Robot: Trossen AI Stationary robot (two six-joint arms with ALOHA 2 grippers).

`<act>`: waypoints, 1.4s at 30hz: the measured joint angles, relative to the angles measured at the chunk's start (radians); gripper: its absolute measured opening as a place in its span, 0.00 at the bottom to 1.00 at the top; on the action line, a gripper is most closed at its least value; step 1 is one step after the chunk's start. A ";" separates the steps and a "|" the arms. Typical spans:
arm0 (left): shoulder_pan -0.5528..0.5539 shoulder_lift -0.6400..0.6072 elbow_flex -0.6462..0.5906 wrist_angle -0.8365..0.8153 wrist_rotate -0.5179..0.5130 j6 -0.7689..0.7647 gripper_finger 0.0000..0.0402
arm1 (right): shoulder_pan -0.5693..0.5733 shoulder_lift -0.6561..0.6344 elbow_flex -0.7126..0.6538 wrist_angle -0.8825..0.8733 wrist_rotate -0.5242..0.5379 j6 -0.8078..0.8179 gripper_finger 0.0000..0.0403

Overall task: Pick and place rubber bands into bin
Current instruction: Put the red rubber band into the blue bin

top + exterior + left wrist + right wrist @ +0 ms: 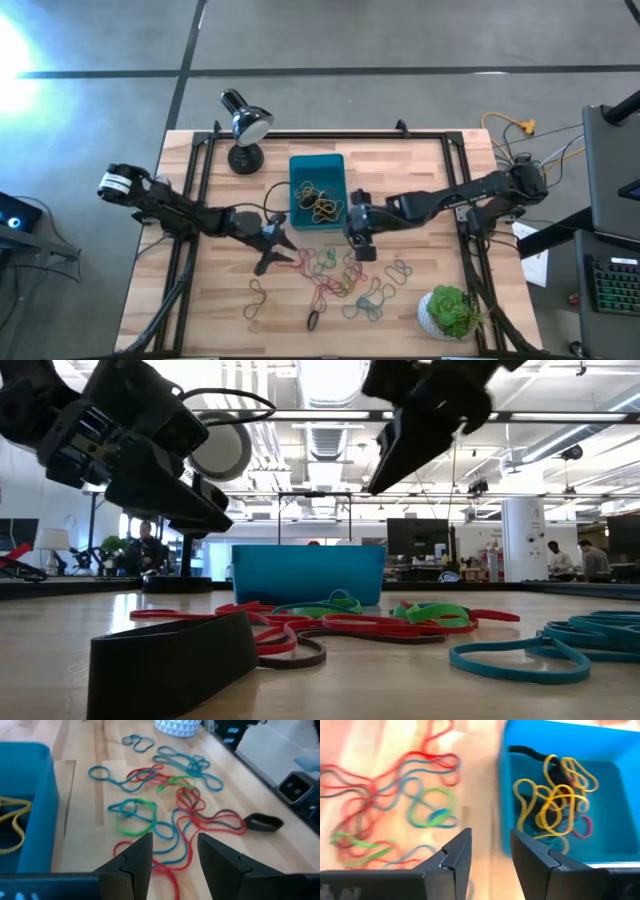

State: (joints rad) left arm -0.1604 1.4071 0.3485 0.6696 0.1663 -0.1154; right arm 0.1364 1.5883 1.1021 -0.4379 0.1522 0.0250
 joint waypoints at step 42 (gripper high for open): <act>-0.099 0.059 0.310 -0.911 -0.175 0.046 0.35 | 0.182 -0.140 -0.163 0.129 0.004 0.155 0.19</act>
State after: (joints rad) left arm -0.2596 1.4664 0.6583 -0.2417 -0.0084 -0.0690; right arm 0.3187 1.4483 0.9386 -0.3091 0.1566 0.1802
